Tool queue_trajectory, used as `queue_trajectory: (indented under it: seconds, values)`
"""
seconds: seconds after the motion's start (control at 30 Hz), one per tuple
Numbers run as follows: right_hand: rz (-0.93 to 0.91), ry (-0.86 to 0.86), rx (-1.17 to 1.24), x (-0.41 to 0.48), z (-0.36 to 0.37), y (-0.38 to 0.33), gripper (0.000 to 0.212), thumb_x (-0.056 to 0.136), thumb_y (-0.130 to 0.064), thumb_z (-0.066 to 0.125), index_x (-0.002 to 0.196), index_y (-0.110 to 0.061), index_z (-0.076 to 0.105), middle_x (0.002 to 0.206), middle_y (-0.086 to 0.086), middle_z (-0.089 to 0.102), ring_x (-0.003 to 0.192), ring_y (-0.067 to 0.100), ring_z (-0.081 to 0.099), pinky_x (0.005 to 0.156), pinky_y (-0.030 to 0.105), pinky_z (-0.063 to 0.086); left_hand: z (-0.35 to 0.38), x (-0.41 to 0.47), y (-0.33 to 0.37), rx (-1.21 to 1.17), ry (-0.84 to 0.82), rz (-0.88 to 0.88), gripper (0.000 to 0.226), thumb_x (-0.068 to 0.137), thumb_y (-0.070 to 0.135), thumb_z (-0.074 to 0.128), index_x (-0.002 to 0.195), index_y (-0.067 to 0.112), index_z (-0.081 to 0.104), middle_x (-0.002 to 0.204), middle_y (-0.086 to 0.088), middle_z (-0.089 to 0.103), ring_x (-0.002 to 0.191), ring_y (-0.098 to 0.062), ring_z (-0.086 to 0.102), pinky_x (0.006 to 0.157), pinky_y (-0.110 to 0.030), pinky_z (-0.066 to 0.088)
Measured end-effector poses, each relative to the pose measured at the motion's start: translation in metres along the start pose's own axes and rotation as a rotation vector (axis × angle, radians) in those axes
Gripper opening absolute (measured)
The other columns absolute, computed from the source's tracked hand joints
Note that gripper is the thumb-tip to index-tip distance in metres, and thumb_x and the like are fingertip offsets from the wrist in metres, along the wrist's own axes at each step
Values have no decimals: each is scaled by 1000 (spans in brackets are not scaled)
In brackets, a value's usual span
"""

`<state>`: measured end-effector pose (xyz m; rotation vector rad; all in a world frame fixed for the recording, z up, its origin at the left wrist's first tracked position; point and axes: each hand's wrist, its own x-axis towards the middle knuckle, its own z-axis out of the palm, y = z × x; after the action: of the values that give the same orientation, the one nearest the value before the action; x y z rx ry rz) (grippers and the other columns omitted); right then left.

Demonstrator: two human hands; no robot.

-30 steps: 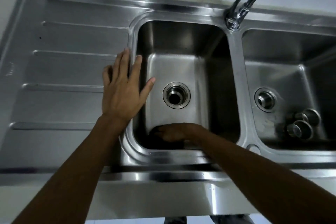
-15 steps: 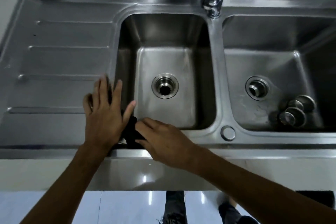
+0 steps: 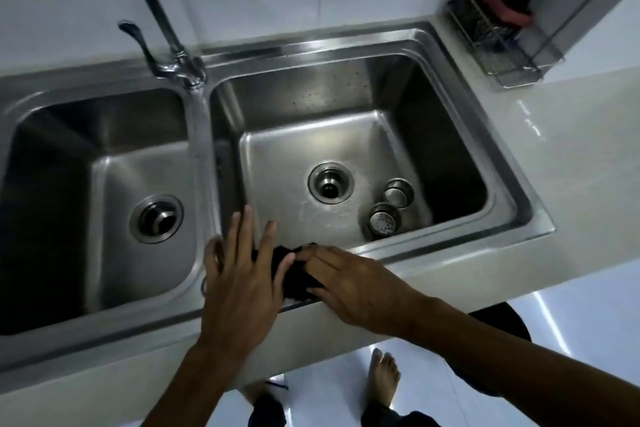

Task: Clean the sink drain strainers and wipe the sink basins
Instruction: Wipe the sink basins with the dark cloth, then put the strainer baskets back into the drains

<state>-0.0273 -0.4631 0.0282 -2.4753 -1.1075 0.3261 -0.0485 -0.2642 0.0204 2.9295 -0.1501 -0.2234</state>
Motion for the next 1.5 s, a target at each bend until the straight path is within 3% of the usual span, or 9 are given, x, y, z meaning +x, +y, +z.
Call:
queue_trajectory:
  seconds: [0.1,0.3,0.47,0.6,0.73,0.87,1.03,1.23,1.5]
  values:
    - [52,14,-72,-44,-19,41,43,106,-28,45,145,-9,49,144,7,54,131,19,51,111,31,42,9,16,65,-1,-40,75,78,105,51,0,149,14,53,164,-19,31,152,-37,31,116,-64,28]
    - [197,70,-75,-131,-72,114,30,99,-23,63,125,-10,64,127,8,64,110,21,60,90,30,55,32,64,184,24,-112,204,78,95,50,-16,164,27,13,172,-8,-6,159,-23,-8,125,-51,4]
    - [260,115,-173,-201,-114,170,27,101,-24,48,113,-8,66,121,8,64,104,27,60,86,33,52,50,95,281,-5,-93,307,61,108,45,9,164,23,20,172,-10,7,160,-23,5,124,-52,14]
    - [397,159,-254,-248,-131,211,22,94,-7,66,115,-5,66,125,10,63,109,31,59,82,37,55,59,111,346,-118,-39,329,63,107,48,19,159,16,36,168,-17,25,155,-30,25,119,-54,29]
    - [687,155,-270,-278,-148,237,43,88,-15,69,128,-7,58,139,9,57,123,34,55,92,41,53,66,117,379,-195,-45,297,72,101,65,21,158,24,36,167,-27,16,155,-39,18,120,-53,25]
    - [763,93,-365,-261,-166,225,75,76,-54,56,138,-15,48,152,8,44,144,34,37,115,47,34,62,118,352,-216,8,359,67,103,64,29,157,24,40,167,-15,25,154,-27,26,119,-47,25]
    - [429,314,-261,-156,-166,199,66,86,-62,48,138,-21,47,140,3,52,129,27,48,103,43,49,49,135,259,-258,48,258,60,102,61,35,144,22,53,144,-1,57,133,-20,52,116,-42,28]
    - [330,-147,-344,-30,-93,224,60,91,-37,57,145,-15,40,139,11,51,125,33,50,102,46,46,70,176,160,17,-182,89,79,92,65,57,155,21,35,153,-7,47,144,-27,41,119,-52,19]
    - [421,-552,-481,19,-39,261,58,98,-34,49,149,-14,30,147,18,41,135,41,40,105,50,38,126,205,149,56,-341,229,93,78,78,60,146,17,42,140,-9,57,132,-30,50,113,-55,14]
